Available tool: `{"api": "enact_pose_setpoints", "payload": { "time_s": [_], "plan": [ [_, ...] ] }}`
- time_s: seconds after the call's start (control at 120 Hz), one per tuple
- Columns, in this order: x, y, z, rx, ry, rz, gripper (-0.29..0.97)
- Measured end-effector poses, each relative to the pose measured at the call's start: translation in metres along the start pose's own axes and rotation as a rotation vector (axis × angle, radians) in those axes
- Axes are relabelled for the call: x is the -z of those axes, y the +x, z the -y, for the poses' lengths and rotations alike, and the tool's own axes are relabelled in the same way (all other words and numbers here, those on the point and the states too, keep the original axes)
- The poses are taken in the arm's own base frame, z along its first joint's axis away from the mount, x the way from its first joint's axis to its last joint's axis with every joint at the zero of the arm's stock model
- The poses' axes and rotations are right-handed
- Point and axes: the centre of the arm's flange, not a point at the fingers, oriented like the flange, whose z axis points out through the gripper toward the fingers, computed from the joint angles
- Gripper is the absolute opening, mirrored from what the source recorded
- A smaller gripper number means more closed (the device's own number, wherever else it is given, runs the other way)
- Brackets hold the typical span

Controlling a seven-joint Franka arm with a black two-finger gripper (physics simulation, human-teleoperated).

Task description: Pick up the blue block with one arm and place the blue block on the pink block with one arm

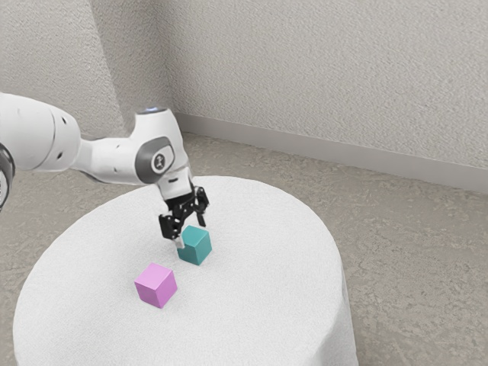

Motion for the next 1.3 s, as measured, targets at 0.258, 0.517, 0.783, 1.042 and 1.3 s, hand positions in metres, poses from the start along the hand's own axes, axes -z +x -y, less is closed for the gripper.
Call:
{"api": "enact_pose_setpoints", "payload": {
  "time_s": [0.258,0.517,0.783,1.042,1.3],
  "plan": [
    [-0.013,0.0,0.004,-0.019,0.006,-0.003,0.68],
    [-0.026,0.008,0.002,-0.041,-0.008,-0.005,0.68],
    [-0.018,0.009,0.002,-0.045,0.021,0.0,0.31],
    [0.101,0.034,-0.09,-0.057,0.127,0.048,0.22],
    [0.083,0.03,-0.154,-0.027,0.055,0.057,0.2]
  ]
}}
